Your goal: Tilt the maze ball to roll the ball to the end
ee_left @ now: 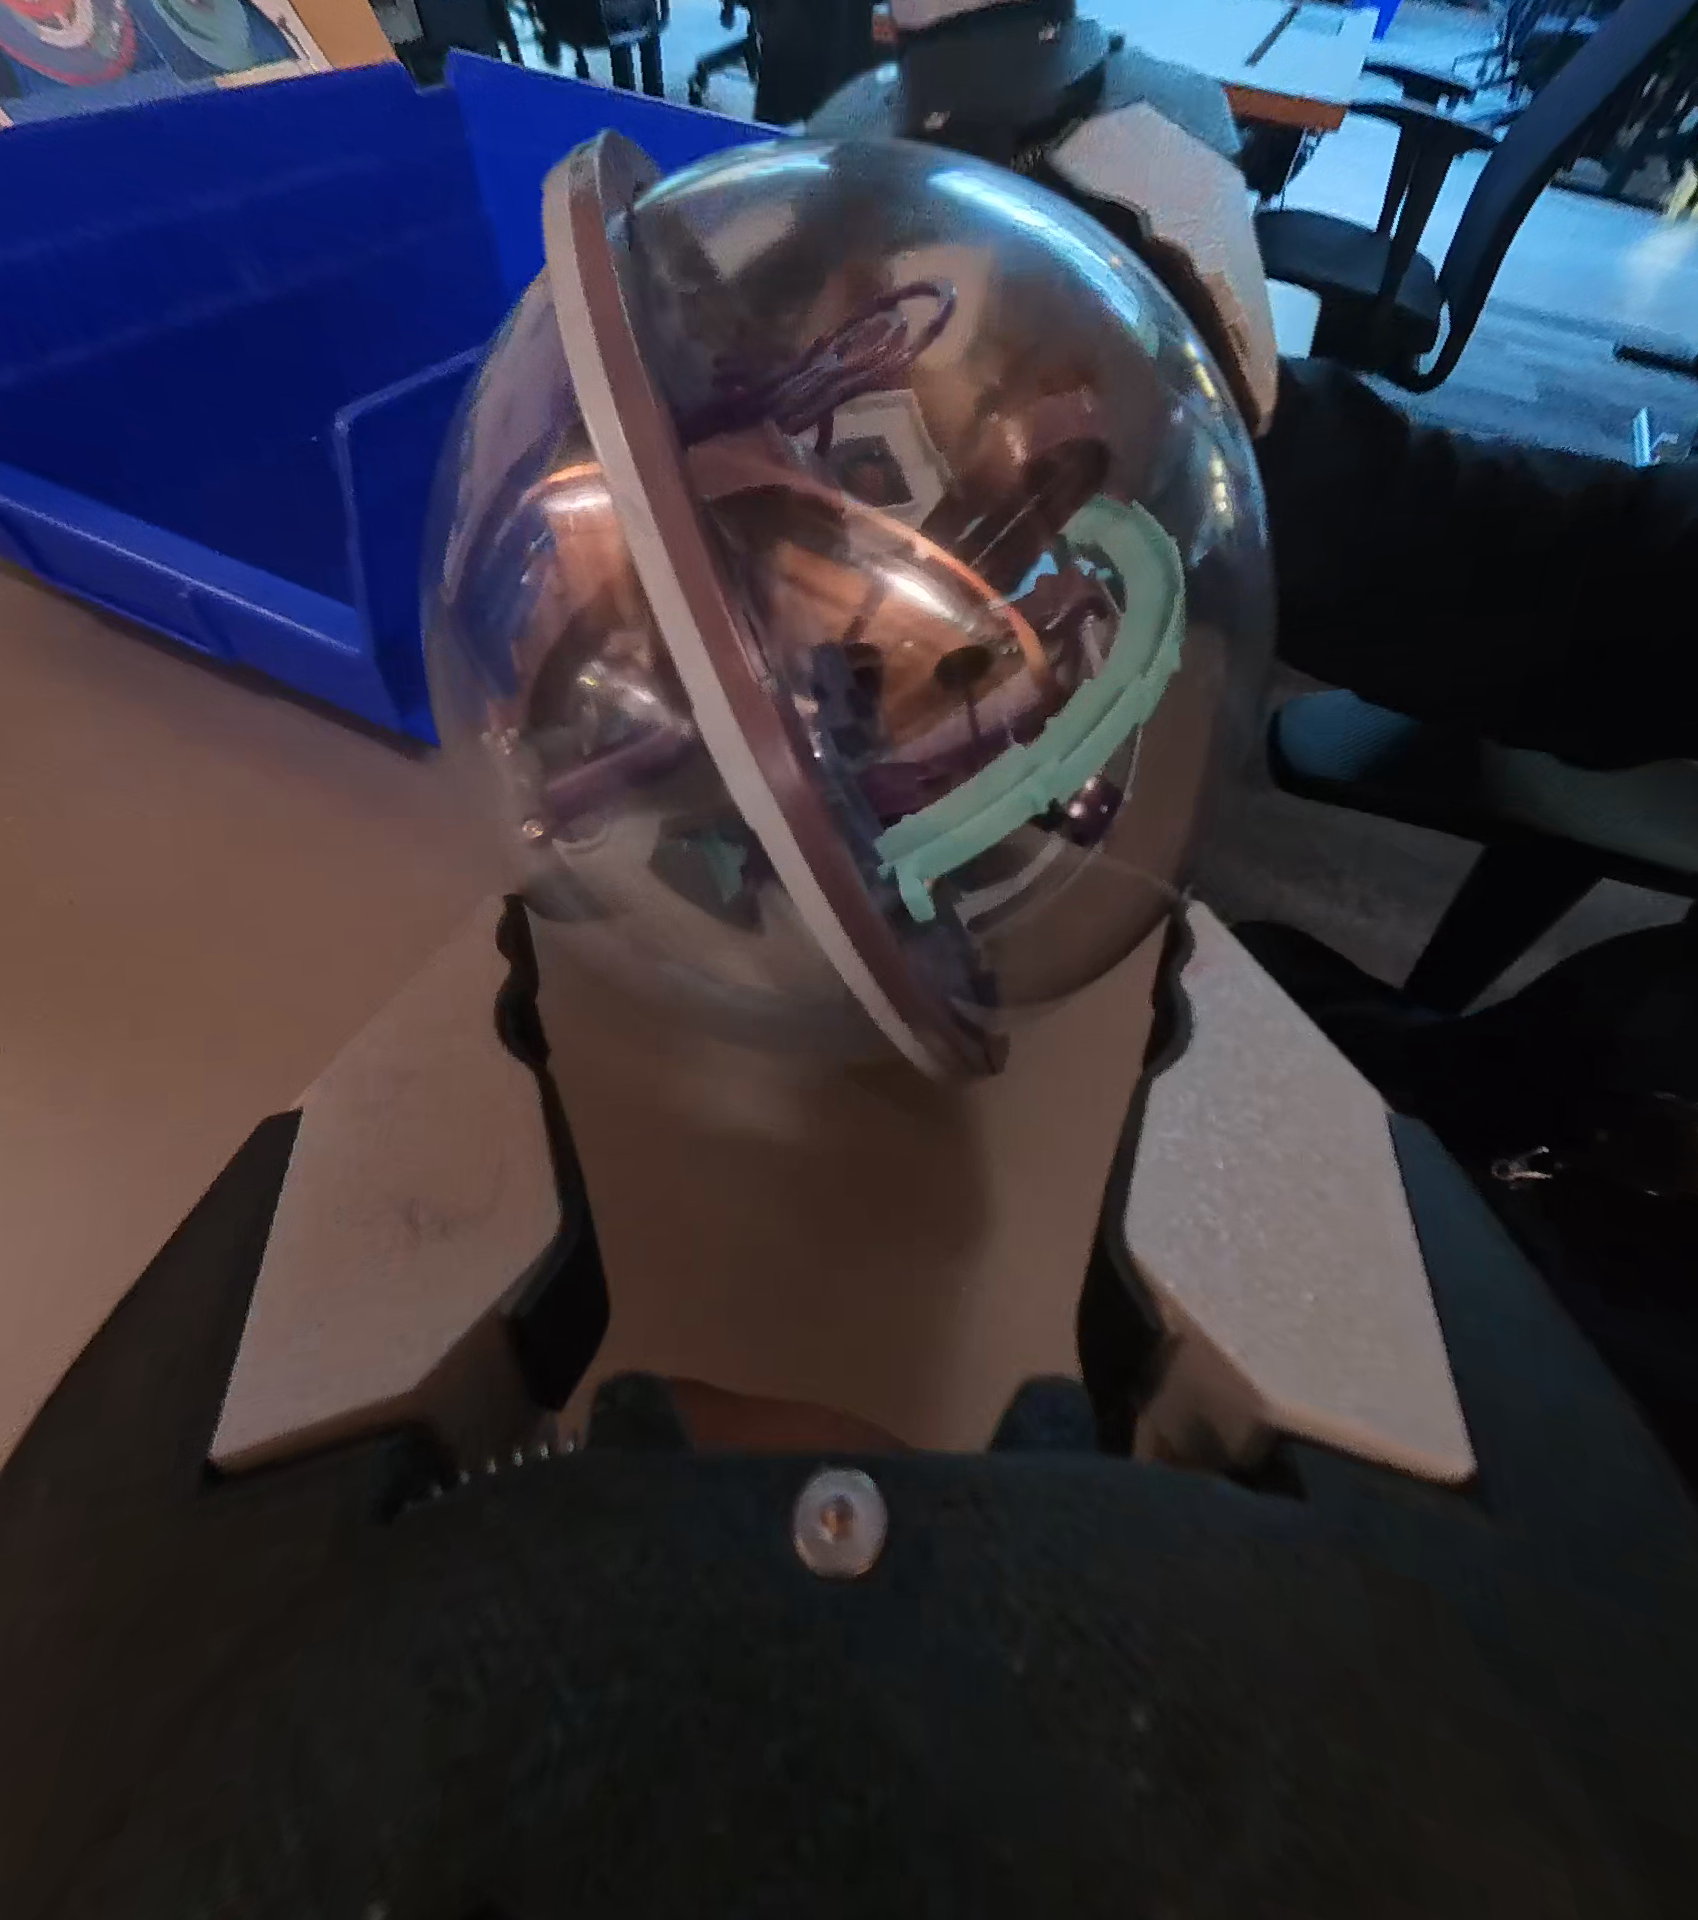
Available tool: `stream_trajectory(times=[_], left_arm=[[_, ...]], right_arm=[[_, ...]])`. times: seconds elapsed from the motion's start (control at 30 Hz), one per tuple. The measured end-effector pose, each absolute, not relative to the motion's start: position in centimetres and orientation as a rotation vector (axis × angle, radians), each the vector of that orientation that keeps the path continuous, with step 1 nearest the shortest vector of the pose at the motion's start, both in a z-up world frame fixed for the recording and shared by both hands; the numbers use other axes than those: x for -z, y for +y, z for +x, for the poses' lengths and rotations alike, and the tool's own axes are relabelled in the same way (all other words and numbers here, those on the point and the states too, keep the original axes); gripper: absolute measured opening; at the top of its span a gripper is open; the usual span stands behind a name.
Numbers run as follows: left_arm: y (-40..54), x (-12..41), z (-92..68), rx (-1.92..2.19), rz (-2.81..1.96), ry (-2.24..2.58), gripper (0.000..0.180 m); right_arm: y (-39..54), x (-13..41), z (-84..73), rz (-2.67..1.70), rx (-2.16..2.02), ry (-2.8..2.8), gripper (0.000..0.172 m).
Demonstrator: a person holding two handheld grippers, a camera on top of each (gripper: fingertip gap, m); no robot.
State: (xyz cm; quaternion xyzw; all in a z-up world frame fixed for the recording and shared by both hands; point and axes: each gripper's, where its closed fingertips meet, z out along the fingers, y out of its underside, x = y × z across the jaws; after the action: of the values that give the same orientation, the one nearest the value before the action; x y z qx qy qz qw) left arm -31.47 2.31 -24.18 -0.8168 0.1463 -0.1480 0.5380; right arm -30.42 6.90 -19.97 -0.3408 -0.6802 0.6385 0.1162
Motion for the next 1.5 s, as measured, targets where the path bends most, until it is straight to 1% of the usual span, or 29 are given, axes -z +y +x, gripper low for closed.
stream_trajectory(times=[0.33,0.83,1.03,1.23,1.33,1.5], left_arm=[[3.0,23.8,-32.2,0.434,-1.884,0.24,0.113],[3.4,23.3,-32.2,0.413,-1.853,0.21,0.112],[2.6,23.7,-31.6,0.369,-1.853,0.312,0.109],[1.9,23.8,-32.2,0.351,-1.856,0.394,0.092],[2.0,23.8,-32.1,0.387,-1.849,0.412,0.089],[2.7,24.0,-31.7,0.431,-1.85,0.407,0.102]], right_arm=[[8.1,20.2,-31.6,-1.156,-2.023,-1.916,0.139],[8.8,20.5,-31.6,-1.225,-2.131,-1.856,0.139],[8.0,20.4,-30.4,-1.123,-1.998,-1.853,0.139],[8.0,20.7,-29.2,-1.111,-1.774,-1.793,0.138],[8.0,20.8,-28.9,-1.126,-1.76,-1.754,0.138],[8.1,20.8,-29.0,-1.183,-1.793,-1.708,0.139]])
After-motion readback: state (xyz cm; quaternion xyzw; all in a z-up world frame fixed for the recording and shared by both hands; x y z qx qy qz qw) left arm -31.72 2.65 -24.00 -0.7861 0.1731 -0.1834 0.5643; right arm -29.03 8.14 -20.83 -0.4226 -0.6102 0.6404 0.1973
